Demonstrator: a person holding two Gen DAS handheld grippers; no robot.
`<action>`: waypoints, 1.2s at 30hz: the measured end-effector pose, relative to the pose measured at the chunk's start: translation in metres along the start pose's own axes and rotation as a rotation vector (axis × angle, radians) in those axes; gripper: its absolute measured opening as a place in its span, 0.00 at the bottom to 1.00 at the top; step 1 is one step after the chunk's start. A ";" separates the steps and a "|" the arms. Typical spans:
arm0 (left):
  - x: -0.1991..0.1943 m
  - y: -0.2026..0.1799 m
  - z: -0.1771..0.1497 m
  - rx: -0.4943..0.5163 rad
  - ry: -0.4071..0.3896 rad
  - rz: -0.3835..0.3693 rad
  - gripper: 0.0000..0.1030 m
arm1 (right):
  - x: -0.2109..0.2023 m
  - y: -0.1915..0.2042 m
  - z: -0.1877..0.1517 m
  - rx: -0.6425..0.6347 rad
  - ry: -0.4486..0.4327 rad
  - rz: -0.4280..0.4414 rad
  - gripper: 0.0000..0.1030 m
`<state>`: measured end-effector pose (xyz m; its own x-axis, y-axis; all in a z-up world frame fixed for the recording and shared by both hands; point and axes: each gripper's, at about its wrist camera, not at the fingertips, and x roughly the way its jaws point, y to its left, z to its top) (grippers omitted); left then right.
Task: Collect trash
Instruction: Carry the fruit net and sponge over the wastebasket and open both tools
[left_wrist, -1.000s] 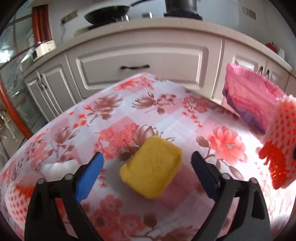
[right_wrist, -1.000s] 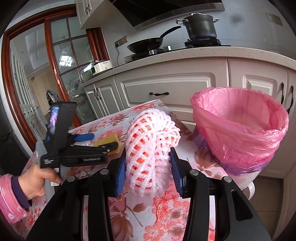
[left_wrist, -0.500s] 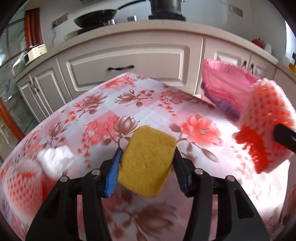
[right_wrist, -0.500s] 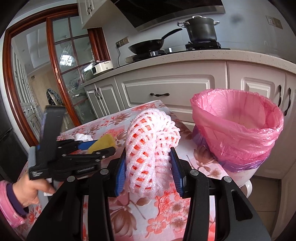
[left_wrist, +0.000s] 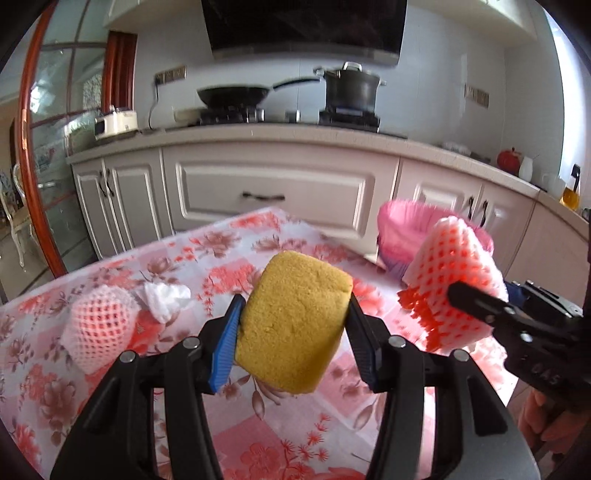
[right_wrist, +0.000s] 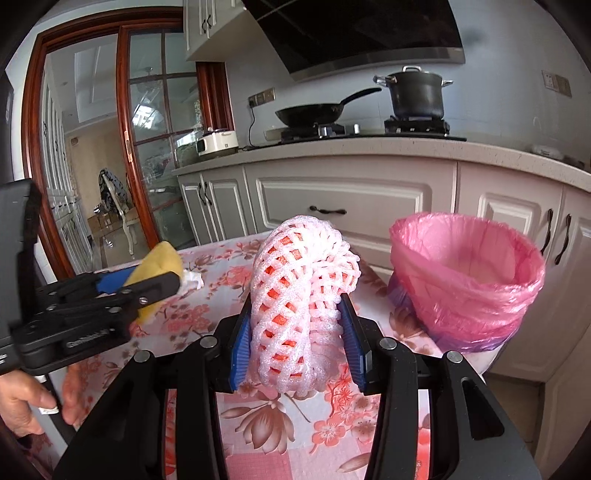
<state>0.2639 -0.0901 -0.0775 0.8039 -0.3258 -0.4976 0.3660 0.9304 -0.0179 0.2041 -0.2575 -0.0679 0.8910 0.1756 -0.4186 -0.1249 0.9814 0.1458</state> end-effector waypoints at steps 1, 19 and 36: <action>-0.005 -0.003 0.002 0.005 -0.012 0.001 0.51 | -0.002 0.000 0.001 -0.003 -0.005 -0.006 0.41; -0.007 -0.073 0.037 0.079 -0.114 -0.053 0.51 | -0.026 -0.052 0.027 -0.004 -0.052 -0.148 0.41; 0.088 -0.143 0.093 0.097 -0.103 -0.175 0.52 | -0.006 -0.168 0.060 0.013 -0.064 -0.266 0.41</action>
<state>0.3257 -0.2672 -0.0383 0.7660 -0.5008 -0.4029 0.5434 0.8394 -0.0104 0.2458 -0.4280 -0.0359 0.9174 -0.0935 -0.3867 0.1223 0.9912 0.0504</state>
